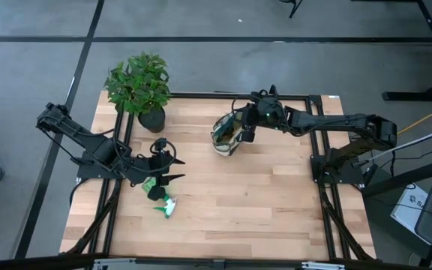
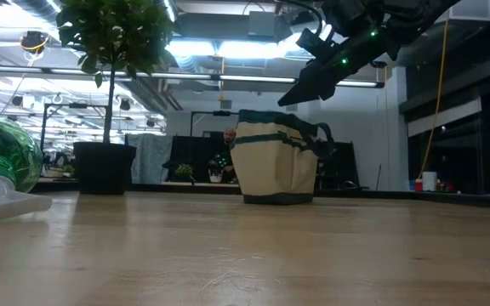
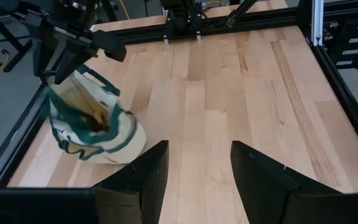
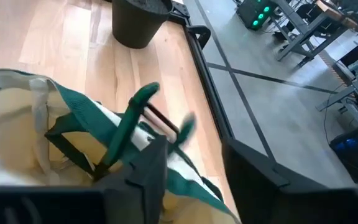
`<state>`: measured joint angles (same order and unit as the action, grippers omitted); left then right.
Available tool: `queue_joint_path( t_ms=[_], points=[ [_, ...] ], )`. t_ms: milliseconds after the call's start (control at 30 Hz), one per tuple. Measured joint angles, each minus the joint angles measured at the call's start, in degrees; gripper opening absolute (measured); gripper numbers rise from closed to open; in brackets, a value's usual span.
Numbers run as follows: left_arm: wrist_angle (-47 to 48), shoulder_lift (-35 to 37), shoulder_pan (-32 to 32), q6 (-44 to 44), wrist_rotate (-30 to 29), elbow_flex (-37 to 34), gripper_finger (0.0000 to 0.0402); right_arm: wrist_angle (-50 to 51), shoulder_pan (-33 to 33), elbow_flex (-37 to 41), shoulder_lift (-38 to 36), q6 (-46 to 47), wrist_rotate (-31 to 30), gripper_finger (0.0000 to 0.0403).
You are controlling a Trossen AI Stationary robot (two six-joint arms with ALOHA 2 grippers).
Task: Pick & Place Garden tools in Gardening bag
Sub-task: Put the green spray bottle into the green gardening bag
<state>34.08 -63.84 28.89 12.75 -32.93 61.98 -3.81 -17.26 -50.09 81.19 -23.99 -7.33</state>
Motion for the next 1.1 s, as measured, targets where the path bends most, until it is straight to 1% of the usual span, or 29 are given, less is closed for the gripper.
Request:
queue_joint_path(
  t_ms=[100, 200, 433, 533, 600, 733, 833, 933, 1100],
  points=[
    [0.0, 0.0, 0.0, 0.0, 0.0, 0.0, 0.0169, 0.2, 0.4, 0.0, 0.0, 0.6, 0.0, 0.0173],
    [0.0, 0.0, 0.0, 0.0, 0.0, 0.0, 0.0169, 0.9, 1.1, 0.0, 0.0, 0.6, 0.0, 0.0183],
    [0.0, 0.0, 0.0, 0.0, 0.0, 0.0, 0.0169, 1.2, 2.9, 0.0, 0.0, 0.7, 0.0, 0.0185],
    [0.0, 0.0, 0.0, 0.0, 0.0, 0.0, 0.0169, 1.1, 3.5, 0.0, 0.0, 2.1, 0.4, 0.0185],
    [0.0, 0.0, 0.0, 0.0, 0.0, 0.0, 0.0169, 1.2, 3.8, 0.0, 0.0, 3.8, 3.2, 0.0185],
    [0.0, 0.0, 0.0, 0.0, 0.0, 0.0, 0.0169, 1.4, 4.5, 0.0, 0.0, 8.2, 11.8, 0.0185],
    [0.0, 0.0, 0.0, 0.0, 0.0, 0.0, 0.0169, 3.5, 5.2, 0.0, 0.0, 11.2, 16.8, 0.0185],
    [0.0, 0.0, 0.0, 0.0, 0.0, 0.0, 0.0169, 6.6, 6.1, 0.0, 0.0, 13.5, 19.6, 0.0185],
    [0.0, 0.0, 0.0, 0.0, 0.0, 0.0, 0.0169, 10.7, 8.9, 0.0, 0.0, 17.8, 20.1, 0.0185]
  ],
)
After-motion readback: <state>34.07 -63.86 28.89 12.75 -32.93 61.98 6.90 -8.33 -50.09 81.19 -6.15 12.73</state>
